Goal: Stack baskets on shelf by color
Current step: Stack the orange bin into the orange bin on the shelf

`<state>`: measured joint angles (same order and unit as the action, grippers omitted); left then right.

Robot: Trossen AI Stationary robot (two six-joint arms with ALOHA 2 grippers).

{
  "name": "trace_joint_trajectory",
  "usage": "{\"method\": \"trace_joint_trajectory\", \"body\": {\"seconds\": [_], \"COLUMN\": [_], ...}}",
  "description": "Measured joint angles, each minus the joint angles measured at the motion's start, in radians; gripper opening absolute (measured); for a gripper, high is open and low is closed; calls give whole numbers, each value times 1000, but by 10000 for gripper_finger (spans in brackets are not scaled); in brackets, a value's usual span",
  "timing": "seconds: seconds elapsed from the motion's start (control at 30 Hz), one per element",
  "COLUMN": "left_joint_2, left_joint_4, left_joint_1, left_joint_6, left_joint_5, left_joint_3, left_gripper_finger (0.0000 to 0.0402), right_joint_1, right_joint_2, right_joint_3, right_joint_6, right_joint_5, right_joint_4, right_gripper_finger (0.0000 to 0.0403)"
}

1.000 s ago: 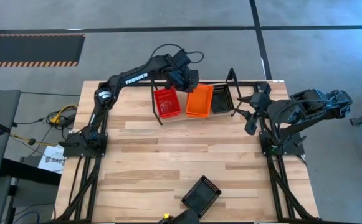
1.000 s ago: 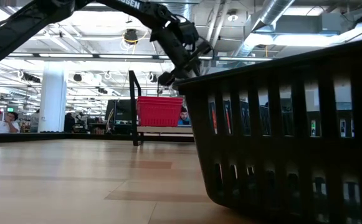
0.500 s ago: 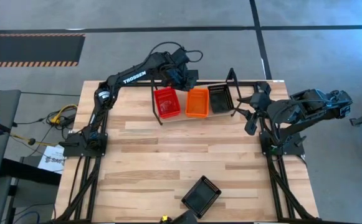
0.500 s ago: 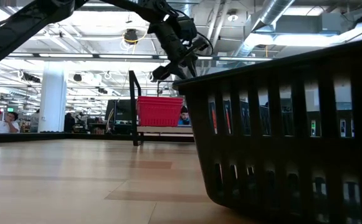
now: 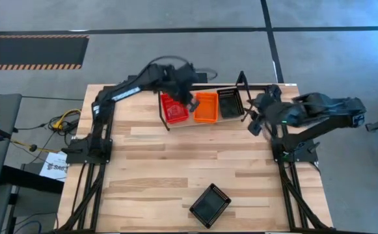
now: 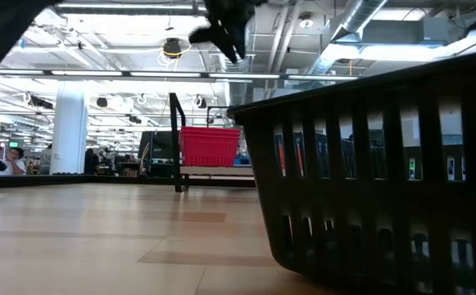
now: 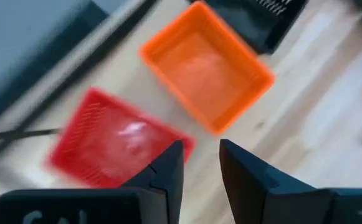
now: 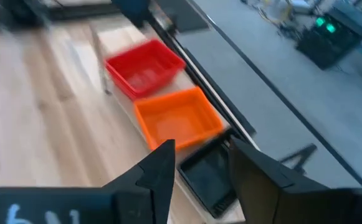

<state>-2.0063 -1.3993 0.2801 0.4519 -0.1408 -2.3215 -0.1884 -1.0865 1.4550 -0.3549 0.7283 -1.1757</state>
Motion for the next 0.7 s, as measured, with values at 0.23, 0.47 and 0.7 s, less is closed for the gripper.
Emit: {"method": "trace_joint_trajectory", "body": {"seconds": [0.23, 0.47, 0.7], "left_joint_2": [83, 157, 272], "left_joint_4": [-173, -173, -172], "left_joint_1": [-260, -444, -532], "left_joint_6": [136, 121, 110], "left_joint_5": [-384, -622, -689], "left_joint_3": [1, 17, 16], "left_gripper_finger": [68, 11, 1], "right_joint_1": [147, 230, 161], "right_joint_2": [-141, -356, -589], "right_joint_3": [-21, -20, -20], "right_joint_6": [23, 5, -3], "right_joint_5": [-137, -393, -532], "right_joint_4": [24, 59, 96], "right_gripper_finger": [63, 5, 2]}}
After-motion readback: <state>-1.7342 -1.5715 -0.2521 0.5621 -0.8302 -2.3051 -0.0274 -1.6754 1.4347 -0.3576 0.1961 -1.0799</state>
